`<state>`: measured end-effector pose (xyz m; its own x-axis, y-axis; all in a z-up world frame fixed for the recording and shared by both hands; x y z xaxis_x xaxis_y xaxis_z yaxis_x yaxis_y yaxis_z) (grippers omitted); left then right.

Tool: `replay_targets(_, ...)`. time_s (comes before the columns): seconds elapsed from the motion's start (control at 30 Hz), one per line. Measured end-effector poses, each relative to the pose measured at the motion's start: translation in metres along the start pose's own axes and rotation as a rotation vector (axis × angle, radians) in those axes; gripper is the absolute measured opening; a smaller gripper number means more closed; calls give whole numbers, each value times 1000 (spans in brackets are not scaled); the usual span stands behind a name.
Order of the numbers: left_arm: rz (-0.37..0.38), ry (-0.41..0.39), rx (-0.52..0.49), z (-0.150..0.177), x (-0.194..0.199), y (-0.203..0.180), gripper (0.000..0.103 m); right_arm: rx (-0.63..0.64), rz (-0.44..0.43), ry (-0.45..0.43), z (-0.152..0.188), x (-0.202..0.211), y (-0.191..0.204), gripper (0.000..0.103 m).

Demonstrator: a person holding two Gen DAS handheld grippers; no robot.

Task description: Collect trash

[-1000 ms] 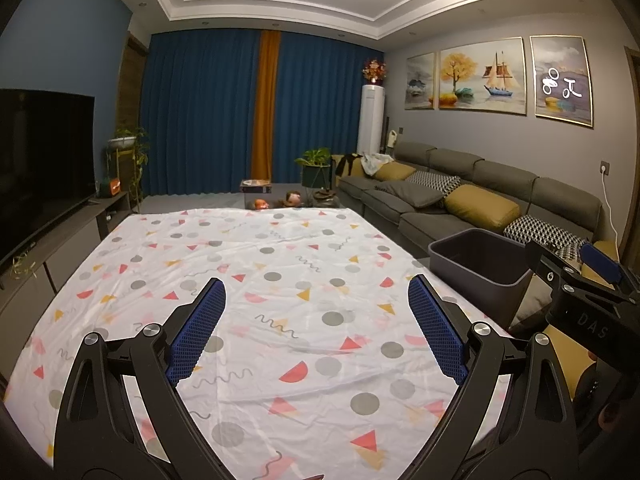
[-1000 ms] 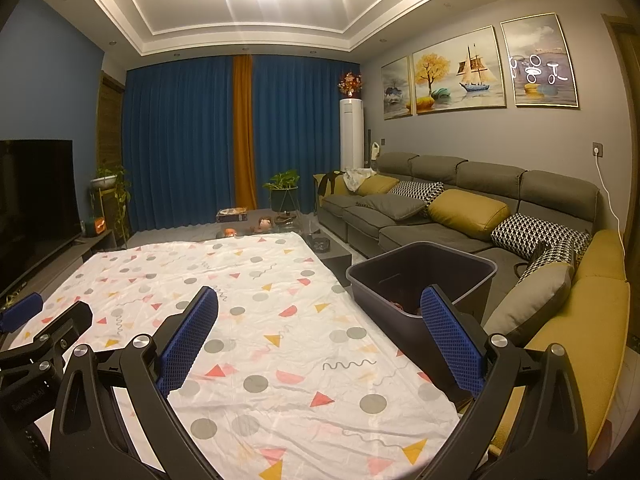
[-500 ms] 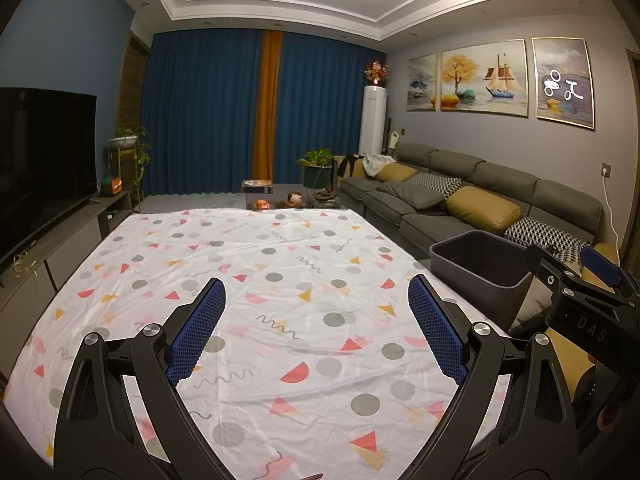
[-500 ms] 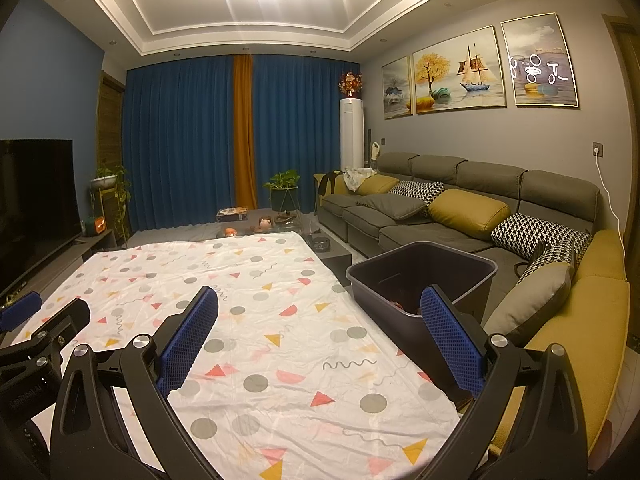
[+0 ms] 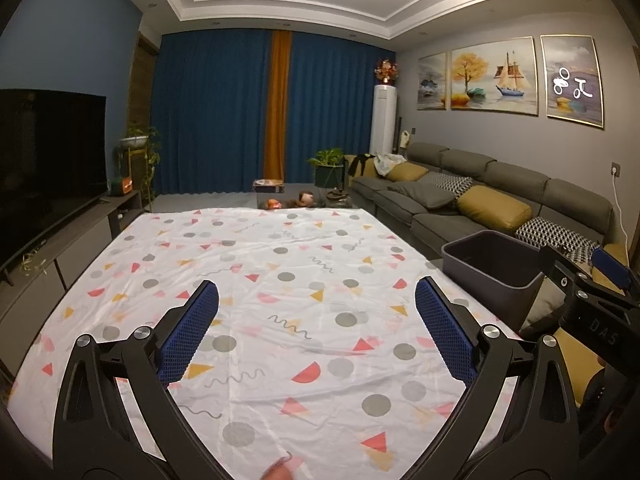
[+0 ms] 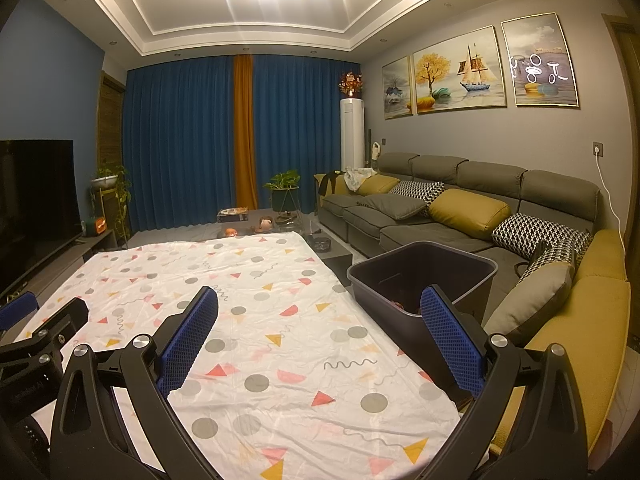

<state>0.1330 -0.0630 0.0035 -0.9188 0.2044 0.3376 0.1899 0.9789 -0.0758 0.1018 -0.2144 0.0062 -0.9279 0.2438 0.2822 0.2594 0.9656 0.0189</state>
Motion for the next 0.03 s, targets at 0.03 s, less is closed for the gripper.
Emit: replay_targets(0.03,-1,1,4,0,0,1,97,0,0,-1,0,0,0,97)
Point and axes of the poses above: each gripper's, at about its wrist camera, not at the fingertips, and x roughly against the way its jaws point, y to its left, z to its underside, the point moved 10 cm from there along -x, roughly the way its jaws point, and after that the axes turned 1 degree about y, right-handed, at the moved point
